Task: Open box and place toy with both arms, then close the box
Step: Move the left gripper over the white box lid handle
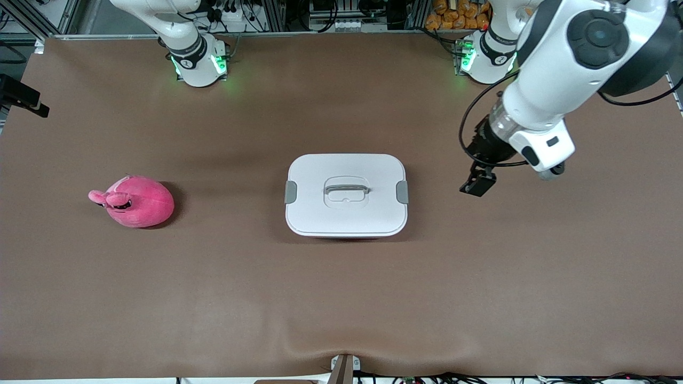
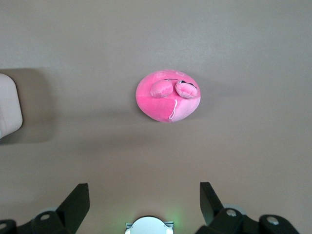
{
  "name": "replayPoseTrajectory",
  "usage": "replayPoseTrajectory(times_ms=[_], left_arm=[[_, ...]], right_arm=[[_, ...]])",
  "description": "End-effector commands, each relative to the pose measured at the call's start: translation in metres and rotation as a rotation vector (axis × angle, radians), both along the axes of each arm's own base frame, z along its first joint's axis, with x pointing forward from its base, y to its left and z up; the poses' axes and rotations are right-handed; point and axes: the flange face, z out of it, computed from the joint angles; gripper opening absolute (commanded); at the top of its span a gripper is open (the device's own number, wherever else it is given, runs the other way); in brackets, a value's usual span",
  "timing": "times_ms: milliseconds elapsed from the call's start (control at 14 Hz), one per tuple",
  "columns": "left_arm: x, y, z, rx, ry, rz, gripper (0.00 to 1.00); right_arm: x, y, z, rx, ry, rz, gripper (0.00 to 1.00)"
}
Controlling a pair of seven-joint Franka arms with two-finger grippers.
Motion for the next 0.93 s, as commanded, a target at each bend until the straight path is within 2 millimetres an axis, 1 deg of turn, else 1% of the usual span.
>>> replayPoseTrajectory(times_ms=[0, 71, 142, 214, 498, 570, 641, 783, 854], left_arm=[[0.000, -0.019, -0.006, 0.018, -0.002, 0.057, 1.00], [0.001, -0.019, -0.008, 0.019, 0.004, 0.070, 1.00], [-0.001, -0.024, -0.011, 0.022, 0.008, 0.069, 1.00], [-0.006, -0.035, -0.012, 0.022, 0.010, 0.066, 1.00], [-0.012, -0.062, -0.038, 0.066, 0.034, 0.138, 1.00], [-0.017, -0.074, -0.043, 0.068, 0.041, 0.148, 1.00], [-0.020, -0.081, -0.048, 0.072, 0.048, 0.168, 1.00], [-0.019, -0.088, -0.064, 0.081, 0.070, 0.213, 1.00], [-0.024, -0.100, -0.072, 0.084, 0.074, 0.218, 1.00]], right_arm=[[0.000, -0.003, 0.003, 0.014, -0.004, -0.014, 1.00], [0.001, -0.003, 0.002, 0.014, -0.003, -0.013, 1.00], [0.001, -0.003, 0.002, 0.014, -0.003, -0.013, 1.00], [0.001, -0.003, 0.002, 0.014, -0.004, -0.013, 1.00], [0.001, -0.003, 0.002, 0.014, -0.004, -0.011, 1.00], [0.001, -0.003, 0.002, 0.014, -0.004, -0.011, 1.00], [0.001, -0.003, 0.002, 0.014, -0.004, -0.011, 1.00], [0.001, -0.003, 0.002, 0.014, -0.004, -0.011, 1.00], [0.001, -0.003, 0.002, 0.014, -0.004, -0.011, 1.00]])
